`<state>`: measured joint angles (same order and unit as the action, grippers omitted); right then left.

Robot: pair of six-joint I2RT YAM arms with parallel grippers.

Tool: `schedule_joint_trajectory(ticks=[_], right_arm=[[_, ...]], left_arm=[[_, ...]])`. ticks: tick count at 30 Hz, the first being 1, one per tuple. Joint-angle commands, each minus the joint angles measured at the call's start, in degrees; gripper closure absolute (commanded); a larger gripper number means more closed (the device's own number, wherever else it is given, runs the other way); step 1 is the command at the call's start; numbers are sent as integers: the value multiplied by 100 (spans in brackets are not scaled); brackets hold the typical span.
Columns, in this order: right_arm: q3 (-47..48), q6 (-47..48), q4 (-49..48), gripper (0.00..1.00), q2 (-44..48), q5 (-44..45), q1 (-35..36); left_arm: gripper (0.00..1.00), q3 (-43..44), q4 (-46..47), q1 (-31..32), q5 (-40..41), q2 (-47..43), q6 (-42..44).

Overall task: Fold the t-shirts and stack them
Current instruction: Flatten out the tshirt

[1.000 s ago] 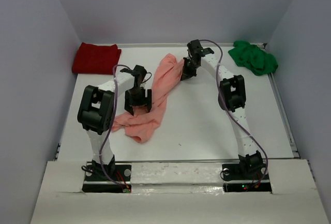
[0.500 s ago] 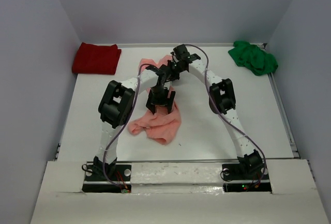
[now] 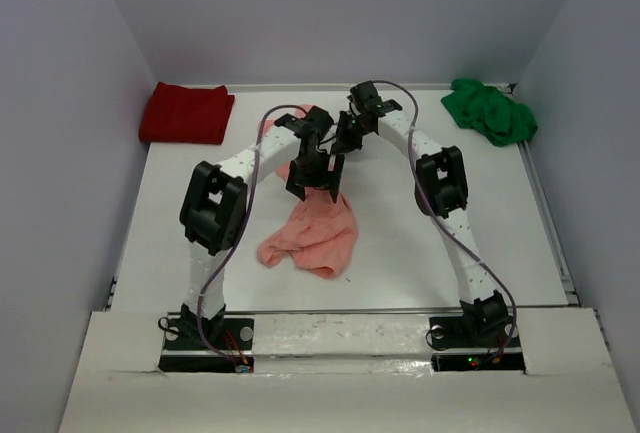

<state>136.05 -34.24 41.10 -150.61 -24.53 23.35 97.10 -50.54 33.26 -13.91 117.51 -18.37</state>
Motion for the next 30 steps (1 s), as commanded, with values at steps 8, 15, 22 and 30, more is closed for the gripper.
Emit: schedule_joint_trajectory(ticks=[8,15,22,30], right_arm=[[-245,531,-15,41,1208,686,-525],[-1553,796,1004,27,2709,449,-297],[-2934,910,1663,18,4258,247,169],[-3874,1060,2174,20,5497,704,1109]], left_arm=[[1,-797,1379,-961,757,-2741,-413],[1,-1246,2039,-1374,548,-2428,-9],[1,-904,2611,-1383,179,-1382,307],[1,414,2374,-1401,11,50,501]])
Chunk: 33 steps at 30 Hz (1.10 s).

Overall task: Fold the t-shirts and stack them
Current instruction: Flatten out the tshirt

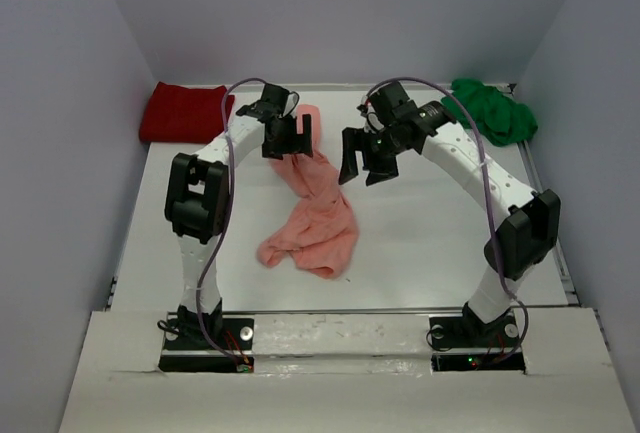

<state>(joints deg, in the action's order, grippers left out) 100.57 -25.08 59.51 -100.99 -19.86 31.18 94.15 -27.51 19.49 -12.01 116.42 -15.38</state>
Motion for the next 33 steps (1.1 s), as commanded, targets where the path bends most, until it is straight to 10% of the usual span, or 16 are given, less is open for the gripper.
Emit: schedule_joint_trajectory(ticks=[1,16,33], right_arm=[[-624,179,177,20,693,263,536],[-3456,2287,-3047,22,1812,2124,2463],[-1726,3704,-3296,24,-307,1547,2638]], left_arm=[[1,962,35,-32,-196,266,202],[1,1914,-273,-146,-311,1199,114],[1,2301,-431,-384,-416,1506,70]])
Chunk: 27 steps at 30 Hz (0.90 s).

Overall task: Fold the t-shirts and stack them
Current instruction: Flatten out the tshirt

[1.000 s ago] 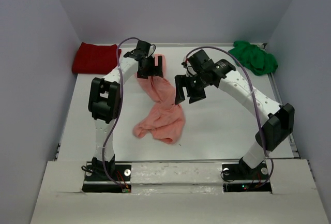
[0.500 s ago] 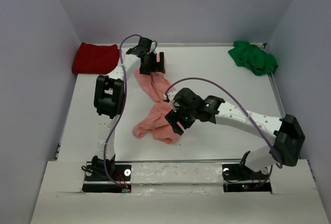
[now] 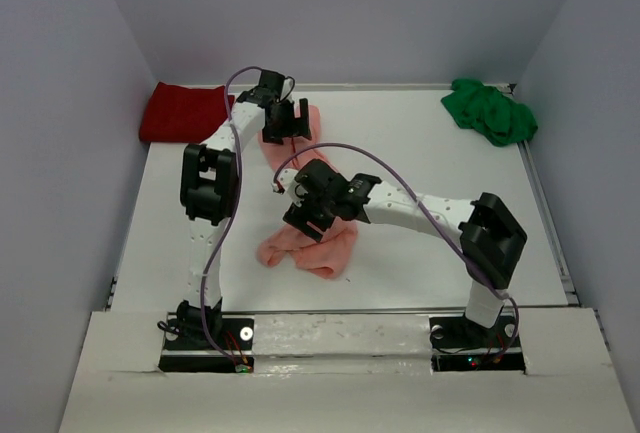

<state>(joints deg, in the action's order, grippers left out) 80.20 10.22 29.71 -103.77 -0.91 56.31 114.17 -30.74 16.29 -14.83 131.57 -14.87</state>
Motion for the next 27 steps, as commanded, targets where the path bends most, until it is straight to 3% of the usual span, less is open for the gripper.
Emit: schedule_joint_trajectory(ticks=[1,12,27], right_arm=[[329,147,-308,24,-38,-375,125],[391,-134,-115,25,-188,-682,494],[733,-204,-264,27,-934,-867,495]], left_arm=[[1,325,-107,-91,-152,9,20],[1,1080,-547,-241,-178,615,-24],[1,993,-591,-329,-143,607,20]])
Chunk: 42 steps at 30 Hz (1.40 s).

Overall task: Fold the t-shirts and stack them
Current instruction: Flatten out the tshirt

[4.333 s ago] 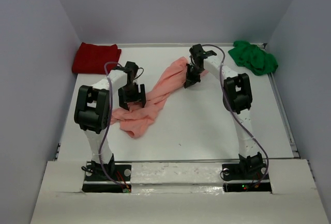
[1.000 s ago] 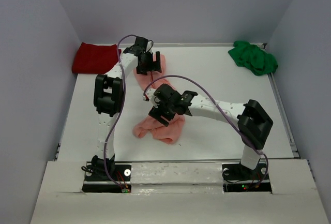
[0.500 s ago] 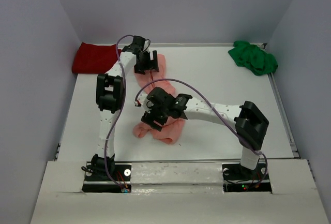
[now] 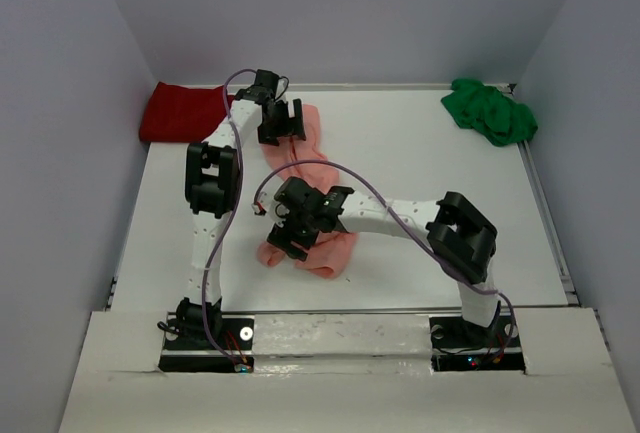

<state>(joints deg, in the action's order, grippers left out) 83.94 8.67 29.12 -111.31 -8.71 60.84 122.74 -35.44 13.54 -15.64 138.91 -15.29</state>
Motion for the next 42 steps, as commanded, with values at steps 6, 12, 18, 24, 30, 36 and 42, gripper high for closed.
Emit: schedule_joint_trajectory(ticks=[6,12,18,24,30,36,42], right_arm=[[491,-102,-223,70,-479,-105,42],[589,-401,-144,100,-384,229,42],[544,-699,58,100,223,537,42],[500,-1200,541,100,978,801,-281],[571,-1561,831,100,1761,502,-1204],[816,-1631,1340,100,1675,545,-2260],[439,-2106,1359,100,1314,792,-3077]], left_arm=[[1,128,-182,-80,-71,-101,105],[35,49,-297,-97,52,-48,132],[92,75,-402,-150,210,110,88],[100,102,-683,-238,816,128,44],[100,-733,-675,-475,1431,-461,-220],[100,-1645,-771,-668,2012,-1234,-500],[100,-2877,-622,-765,2065,-2281,-809]])
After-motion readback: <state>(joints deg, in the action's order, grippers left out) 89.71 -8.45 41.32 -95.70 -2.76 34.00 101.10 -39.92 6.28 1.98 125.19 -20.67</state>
